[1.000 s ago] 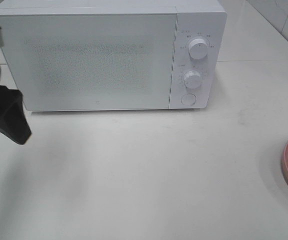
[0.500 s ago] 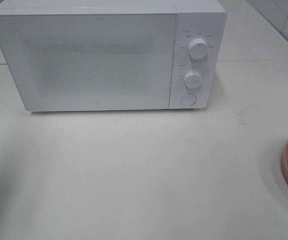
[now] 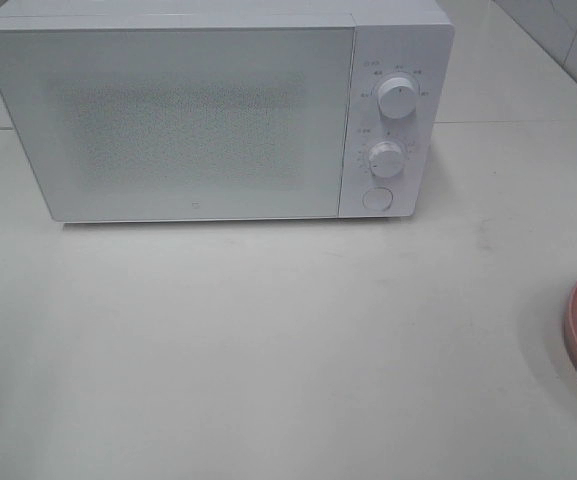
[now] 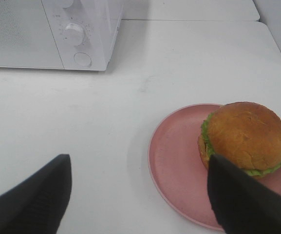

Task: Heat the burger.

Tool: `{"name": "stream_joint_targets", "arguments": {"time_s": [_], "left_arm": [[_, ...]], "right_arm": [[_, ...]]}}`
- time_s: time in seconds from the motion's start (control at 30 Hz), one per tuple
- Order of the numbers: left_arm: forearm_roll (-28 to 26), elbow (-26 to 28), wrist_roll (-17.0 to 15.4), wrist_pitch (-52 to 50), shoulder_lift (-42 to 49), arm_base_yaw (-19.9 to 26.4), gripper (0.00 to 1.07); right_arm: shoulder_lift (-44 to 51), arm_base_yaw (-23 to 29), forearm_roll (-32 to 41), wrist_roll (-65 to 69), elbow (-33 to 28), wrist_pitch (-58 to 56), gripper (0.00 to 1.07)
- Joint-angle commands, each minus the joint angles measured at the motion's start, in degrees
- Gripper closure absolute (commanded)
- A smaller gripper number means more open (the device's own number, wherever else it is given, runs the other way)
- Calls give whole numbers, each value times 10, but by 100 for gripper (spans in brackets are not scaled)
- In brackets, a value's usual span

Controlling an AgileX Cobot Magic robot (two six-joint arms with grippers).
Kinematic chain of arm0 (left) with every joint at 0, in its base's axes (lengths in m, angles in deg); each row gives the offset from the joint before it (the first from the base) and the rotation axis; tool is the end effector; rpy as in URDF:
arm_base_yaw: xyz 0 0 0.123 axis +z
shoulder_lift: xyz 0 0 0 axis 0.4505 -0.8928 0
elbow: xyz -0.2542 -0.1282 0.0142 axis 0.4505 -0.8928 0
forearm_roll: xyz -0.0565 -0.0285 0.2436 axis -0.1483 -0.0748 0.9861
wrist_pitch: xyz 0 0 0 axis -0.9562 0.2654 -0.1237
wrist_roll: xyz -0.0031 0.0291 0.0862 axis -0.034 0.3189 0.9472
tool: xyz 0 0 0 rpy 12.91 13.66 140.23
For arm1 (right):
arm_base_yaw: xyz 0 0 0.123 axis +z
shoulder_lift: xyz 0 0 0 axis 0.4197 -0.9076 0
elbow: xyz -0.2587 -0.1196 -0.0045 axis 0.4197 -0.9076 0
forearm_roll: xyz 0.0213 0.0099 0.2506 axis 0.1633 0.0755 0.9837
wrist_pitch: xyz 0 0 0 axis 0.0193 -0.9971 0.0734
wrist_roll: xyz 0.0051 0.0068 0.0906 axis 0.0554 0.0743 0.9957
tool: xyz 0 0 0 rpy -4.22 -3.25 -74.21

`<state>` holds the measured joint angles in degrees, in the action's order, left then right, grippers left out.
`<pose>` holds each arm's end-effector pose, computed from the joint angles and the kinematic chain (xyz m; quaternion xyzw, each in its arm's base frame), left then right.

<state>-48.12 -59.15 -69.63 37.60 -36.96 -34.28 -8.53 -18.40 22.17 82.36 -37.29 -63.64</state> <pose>0.0776 -0.0101 0.2654 0.0264 0.9607 -0.0287 0.2748 -0.0028 -0.0027 0.2822 0.0047 0.8366 0.0478 0.5457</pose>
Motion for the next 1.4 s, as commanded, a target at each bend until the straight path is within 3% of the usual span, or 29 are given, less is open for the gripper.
{"name": "stream_joint_targets", "arguments": {"time_s": [0.03, 0.23, 0.3, 0.37, 0.7, 0.87, 1.13, 1.4], "left_arm": [[0, -7, -3, 2, 40, 1, 6], [-19, -7, 17, 1, 104, 1, 6], [-47, -8, 52, 1, 124, 1, 6], [-49, -8, 56, 1, 128, 1, 6], [-51, -8, 56, 1, 161, 1, 6], [-50, -8, 56, 1, 191, 40, 6], [-48, -8, 56, 1, 329, 50, 6], [-49, -9, 55, 0, 335, 50, 6]], "right_arm": [[17, -3, 1, -5, -1, 2, 32], [17, -3, 1, -5, -1, 2, 32], [17, -3, 1, -5, -1, 2, 32], [17, -3, 1, -5, -1, 2, 32], [17, -3, 1, -5, -1, 2, 32], [17, -3, 1, -5, -1, 2, 32], [17, -3, 1, -5, -1, 2, 32], [15, -3, 1, -5, -1, 2, 32]]}}
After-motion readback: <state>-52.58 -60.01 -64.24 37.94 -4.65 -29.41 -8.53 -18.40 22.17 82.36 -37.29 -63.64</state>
